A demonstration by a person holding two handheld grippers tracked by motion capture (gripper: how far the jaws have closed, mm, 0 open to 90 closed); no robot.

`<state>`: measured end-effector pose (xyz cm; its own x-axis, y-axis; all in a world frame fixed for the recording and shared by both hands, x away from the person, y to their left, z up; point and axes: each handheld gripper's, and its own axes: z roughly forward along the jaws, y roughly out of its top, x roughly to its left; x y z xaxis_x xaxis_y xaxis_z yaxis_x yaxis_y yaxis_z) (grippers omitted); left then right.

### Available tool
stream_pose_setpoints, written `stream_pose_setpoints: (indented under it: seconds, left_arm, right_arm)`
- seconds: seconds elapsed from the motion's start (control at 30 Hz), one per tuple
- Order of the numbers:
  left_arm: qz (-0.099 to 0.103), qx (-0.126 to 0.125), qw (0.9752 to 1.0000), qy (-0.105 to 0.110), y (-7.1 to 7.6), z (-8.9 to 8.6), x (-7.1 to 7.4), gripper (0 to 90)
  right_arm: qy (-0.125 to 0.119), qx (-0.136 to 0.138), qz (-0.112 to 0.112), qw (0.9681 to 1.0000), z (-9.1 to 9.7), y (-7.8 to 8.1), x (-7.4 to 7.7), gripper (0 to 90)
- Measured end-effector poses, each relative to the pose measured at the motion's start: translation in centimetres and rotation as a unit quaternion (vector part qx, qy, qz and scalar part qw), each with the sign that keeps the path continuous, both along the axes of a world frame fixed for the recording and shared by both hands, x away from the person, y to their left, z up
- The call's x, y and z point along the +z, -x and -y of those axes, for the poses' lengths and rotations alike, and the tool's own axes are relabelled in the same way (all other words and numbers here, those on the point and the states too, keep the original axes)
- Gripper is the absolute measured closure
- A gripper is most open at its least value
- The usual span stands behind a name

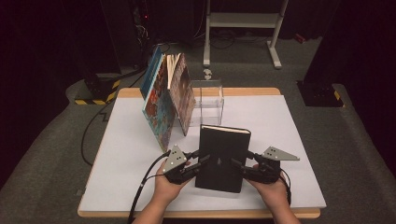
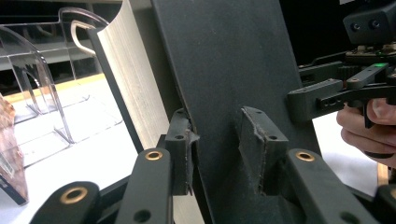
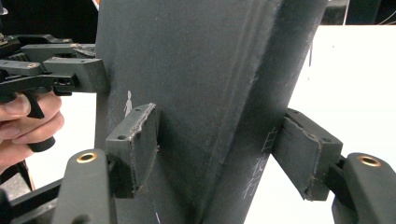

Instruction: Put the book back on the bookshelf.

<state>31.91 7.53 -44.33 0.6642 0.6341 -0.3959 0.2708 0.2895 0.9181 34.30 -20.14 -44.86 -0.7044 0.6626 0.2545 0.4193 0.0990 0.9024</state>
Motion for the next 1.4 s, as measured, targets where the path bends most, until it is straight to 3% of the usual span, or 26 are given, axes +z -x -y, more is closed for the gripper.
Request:
stream_pose_setpoints:
  seconds: [0.4, 1.0, 1.4]
  left_arm:
    - [0.015, 0.017, 0.9997, -0.003, -0.5, -0.2, 0.5, 66.8]
    - [0.028, 0.027, 0.9992, -0.009, -0.8, -0.2, 0.6, 66.4]
    - [0.038, 0.03, 0.9987, -0.013, -2.8, 0.4, 1.3, 65.9]
  right_arm:
    - [0.012, -0.012, 0.033, 0.9993, -0.7, 0.0, 1.1, 38.0]
    - [0.016, -0.017, 0.047, 0.9986, -1.0, -0.2, 1.4, 38.5]
    - [0.018, -0.033, 0.059, 0.9975, -0.8, -1.5, 2.2, 38.4]
